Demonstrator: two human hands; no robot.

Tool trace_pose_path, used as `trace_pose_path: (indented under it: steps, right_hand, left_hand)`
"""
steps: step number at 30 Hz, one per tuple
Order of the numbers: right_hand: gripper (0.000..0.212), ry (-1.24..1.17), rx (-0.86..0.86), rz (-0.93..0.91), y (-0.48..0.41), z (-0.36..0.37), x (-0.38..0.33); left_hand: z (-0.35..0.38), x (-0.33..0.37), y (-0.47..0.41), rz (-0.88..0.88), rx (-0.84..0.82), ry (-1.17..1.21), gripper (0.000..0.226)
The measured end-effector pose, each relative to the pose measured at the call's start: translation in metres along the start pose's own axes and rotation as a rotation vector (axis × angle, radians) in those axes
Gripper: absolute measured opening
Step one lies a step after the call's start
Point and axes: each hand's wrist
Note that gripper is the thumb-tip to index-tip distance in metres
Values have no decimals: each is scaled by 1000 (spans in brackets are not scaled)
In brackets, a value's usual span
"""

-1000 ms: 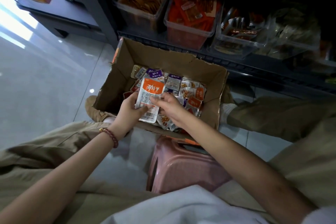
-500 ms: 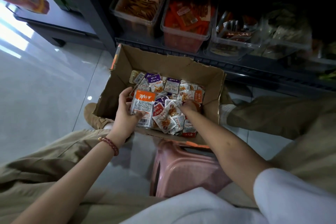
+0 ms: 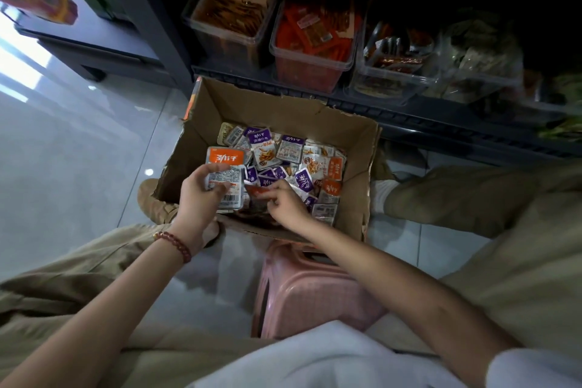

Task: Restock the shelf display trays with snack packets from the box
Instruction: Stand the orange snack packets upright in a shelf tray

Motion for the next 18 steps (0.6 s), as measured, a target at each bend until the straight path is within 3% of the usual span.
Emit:
trace_pose_path:
  steps: [8,12,18]
  right_hand:
    - [20,-414,169,-119,-1,-124,-53]
    - [25,-370,156,-171,9,-159,-48]
    - [27,-306,90,-173,29,-165,-44]
  left_hand:
    - [5,4,4,39,-47,-63,29]
    - [12,7,7,70,-94,-52,28]
    - [10,12,5,93,-1,35,31]
Point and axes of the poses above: each hand's wrist, its own y-axis away from the middle knuckle, its own z-axis out of the palm, x = y × z, and after that the axes turned 5 degrees about z, right-handed
